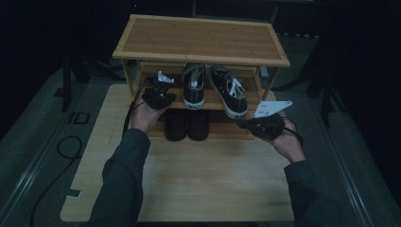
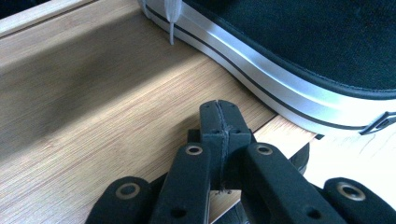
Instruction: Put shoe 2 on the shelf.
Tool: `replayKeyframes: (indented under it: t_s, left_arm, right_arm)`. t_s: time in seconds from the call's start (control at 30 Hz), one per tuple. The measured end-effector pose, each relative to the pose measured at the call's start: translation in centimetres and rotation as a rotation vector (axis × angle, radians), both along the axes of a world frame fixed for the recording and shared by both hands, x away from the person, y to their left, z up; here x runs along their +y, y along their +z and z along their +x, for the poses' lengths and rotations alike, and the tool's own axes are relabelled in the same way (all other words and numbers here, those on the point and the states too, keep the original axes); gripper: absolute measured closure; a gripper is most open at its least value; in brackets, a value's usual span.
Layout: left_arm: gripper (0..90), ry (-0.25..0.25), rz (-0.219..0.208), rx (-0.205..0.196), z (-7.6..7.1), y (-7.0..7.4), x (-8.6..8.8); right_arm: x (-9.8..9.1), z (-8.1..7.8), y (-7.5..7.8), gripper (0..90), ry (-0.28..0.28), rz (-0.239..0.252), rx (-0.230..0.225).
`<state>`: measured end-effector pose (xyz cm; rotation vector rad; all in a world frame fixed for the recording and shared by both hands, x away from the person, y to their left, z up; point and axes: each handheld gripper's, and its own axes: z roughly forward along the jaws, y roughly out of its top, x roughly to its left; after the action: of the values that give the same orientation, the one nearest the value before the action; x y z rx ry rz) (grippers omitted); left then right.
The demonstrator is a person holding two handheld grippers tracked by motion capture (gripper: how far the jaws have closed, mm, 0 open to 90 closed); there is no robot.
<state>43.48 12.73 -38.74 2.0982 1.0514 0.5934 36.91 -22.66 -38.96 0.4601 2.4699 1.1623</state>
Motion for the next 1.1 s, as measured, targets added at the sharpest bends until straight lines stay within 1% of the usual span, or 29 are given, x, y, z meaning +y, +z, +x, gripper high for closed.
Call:
replayKeyframes:
  t_s: [0.2,0.27,0.3,0.33,0.5,0.6,0.63,0.73,0.9,0.93,0.97,1.03,1.07,1.1]
  left_arm:
    - [90.0,0.002,-0.018,0.0,0.0,-0.1,0.1]
    - [90.0,0.006,-0.011,-0.003,0.0,-0.1,0.0]
    - [90.0,0.006,-0.005,-0.004,-0.1,-0.1,0.0]
    - [90.0,0.006,-0.004,-0.005,-0.1,-0.1,0.0]
    - [90.0,0.008,0.005,-0.004,-0.1,-0.1,-0.2]
    - [90.0,0.01,0.019,-0.006,-0.2,0.0,-0.3]
    - [90.0,0.011,0.024,-0.009,-0.2,0.0,-0.3]
    - [90.0,0.007,0.014,-0.007,-0.2,0.0,-0.3]
    - [90.0,0.006,0.019,-0.017,-0.3,-0.1,-0.2]
    - [90.0,0.005,0.017,-0.017,-0.3,-0.1,-0.2]
    - [90.0,0.004,0.016,-0.018,-0.3,-0.1,-0.2]
    - [90.0,0.002,0.015,-0.018,-0.2,-0.1,-0.2]
    - [90.0,-0.001,0.012,-0.019,-0.2,-0.2,-0.2]
    - [90.0,0.002,0.015,-0.019,-0.3,-0.2,-0.2]
  right_arm:
    - [-1.1,0.7,-0.2,90.0,-0.048,0.007,0.001]
    - [-1.1,0.9,-0.3,90.0,-0.056,0.006,0.0]
    - [-1.3,1.3,-0.4,90.0,-0.054,0.022,0.017]
    - [-1.3,1.4,-0.4,90.0,-0.051,0.032,0.023]
    - [-1.3,1.5,-0.5,90.0,-0.05,0.044,0.024]
    - [-0.9,1.6,-0.7,90.0,-0.053,0.038,0.014]
    - [-0.8,1.6,-0.7,90.0,-0.053,0.045,0.015]
    - [-0.6,1.8,-0.9,90.0,-0.05,0.055,0.013]
    - [-0.2,2.0,-0.9,90.0,-0.061,0.053,0.0]
    - [-0.1,2.0,-0.9,90.0,-0.064,0.059,-0.002]
    - [0.1,2.1,-0.8,90.0,-0.064,0.078,-0.008]
    - [0.1,2.1,-0.8,90.0,-0.064,0.078,-0.008]
    - [0.2,2.1,-0.6,90.0,-0.07,0.085,-0.018]
    - [0.4,2.3,-0.5,90.0,-0.105,0.085,-0.034]
